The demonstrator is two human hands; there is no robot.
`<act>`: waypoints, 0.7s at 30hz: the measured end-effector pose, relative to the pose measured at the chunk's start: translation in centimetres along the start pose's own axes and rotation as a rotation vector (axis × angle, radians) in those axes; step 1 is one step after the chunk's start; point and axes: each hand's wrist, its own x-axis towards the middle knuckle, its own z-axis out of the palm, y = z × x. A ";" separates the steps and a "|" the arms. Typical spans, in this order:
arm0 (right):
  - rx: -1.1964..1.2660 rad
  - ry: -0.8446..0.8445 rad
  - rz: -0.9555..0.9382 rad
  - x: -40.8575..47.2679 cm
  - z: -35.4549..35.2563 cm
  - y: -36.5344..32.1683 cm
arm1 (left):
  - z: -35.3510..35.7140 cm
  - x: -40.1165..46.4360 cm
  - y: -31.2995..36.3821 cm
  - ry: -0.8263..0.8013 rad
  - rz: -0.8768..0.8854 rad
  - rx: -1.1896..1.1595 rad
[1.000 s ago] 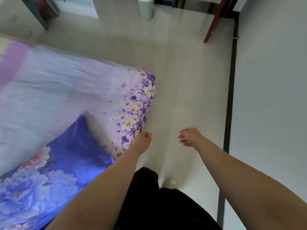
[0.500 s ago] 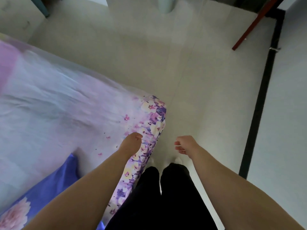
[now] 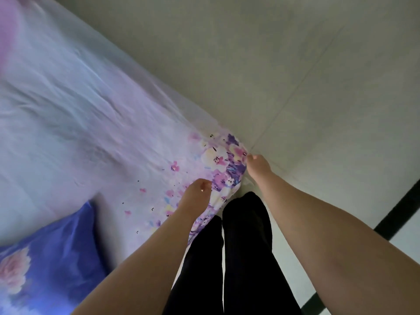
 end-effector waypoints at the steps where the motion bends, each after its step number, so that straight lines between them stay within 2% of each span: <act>1: -0.037 -0.022 -0.017 1.2 0.1 -0.3 | 0.1 0.5 0.6 0.003 -0.013 -0.037; 4: -0.032 -0.114 0.006 3.2 0.4 -0.9 | 0.2 1.8 2.0 0.031 -0.037 -0.117; 9: 0.590 -0.137 0.329 4.4 0.1 -0.8 | 0.5 3.2 3.7 0.072 -0.055 -0.245; 11: 0.647 -0.238 0.388 4.2 0.3 -0.4 | 1.1 3.3 4.3 0.074 -0.014 -0.217; 15: 0.508 -0.551 0.275 1.8 2.7 -1.7 | 1.8 2.9 5.4 0.192 -0.092 -0.222; 17: 0.479 -0.584 0.142 0.8 4.2 -2.6 | 1.6 2.6 5.2 0.326 -0.153 -0.191; 19: 0.441 -0.567 0.012 0.2 5.4 -3.1 | 1.1 2.0 4.3 0.441 -0.140 -0.183; 21: 0.542 -0.604 -0.006 -0.6 6.3 -3.3 | 0.4 1.5 3.3 0.484 -0.082 -0.144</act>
